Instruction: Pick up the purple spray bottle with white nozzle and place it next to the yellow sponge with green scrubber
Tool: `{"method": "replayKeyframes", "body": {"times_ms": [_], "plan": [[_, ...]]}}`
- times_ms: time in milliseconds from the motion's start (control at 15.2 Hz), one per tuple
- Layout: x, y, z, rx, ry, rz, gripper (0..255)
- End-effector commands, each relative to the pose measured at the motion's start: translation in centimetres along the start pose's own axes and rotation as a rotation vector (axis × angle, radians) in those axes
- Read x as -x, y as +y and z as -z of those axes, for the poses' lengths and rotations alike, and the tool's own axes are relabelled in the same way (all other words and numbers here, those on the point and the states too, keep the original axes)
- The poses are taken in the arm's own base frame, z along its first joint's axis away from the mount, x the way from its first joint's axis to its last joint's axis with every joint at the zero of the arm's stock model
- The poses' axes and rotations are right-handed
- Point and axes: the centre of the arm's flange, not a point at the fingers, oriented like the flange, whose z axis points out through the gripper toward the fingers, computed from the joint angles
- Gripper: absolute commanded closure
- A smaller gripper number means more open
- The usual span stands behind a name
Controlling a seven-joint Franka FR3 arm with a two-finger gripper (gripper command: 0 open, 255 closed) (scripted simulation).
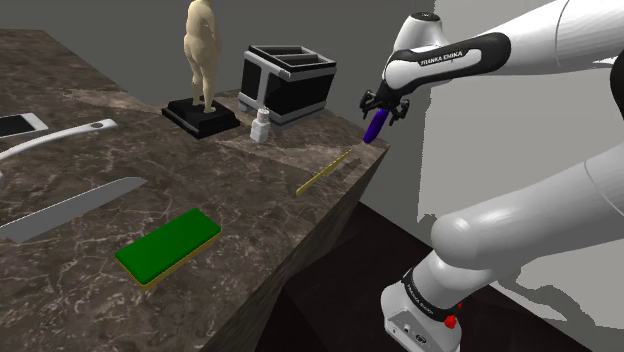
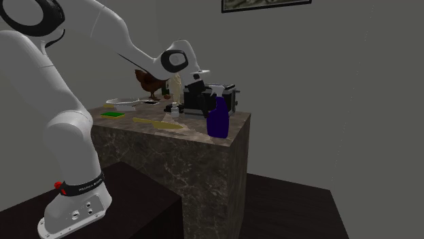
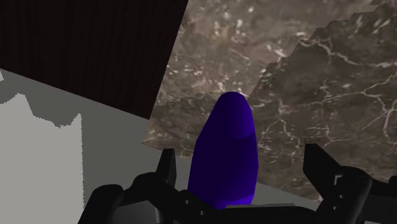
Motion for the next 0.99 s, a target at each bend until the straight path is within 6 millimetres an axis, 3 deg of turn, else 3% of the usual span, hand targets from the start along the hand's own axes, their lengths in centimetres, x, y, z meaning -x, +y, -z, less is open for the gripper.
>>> {"method": "replayKeyframes", "body": {"times_ms": [0, 198, 264, 924], "plan": [[0.0, 0.0, -0.07, 0.0, 0.0, 0.0, 0], [0.0, 0.0, -0.06, 0.0, 0.0, 0.0, 0], [0.0, 0.0, -0.06, 0.0, 0.0, 0.0, 255], [-0.17, 0.05, 0.43, 0.0, 0.0, 0.0, 255]]}}
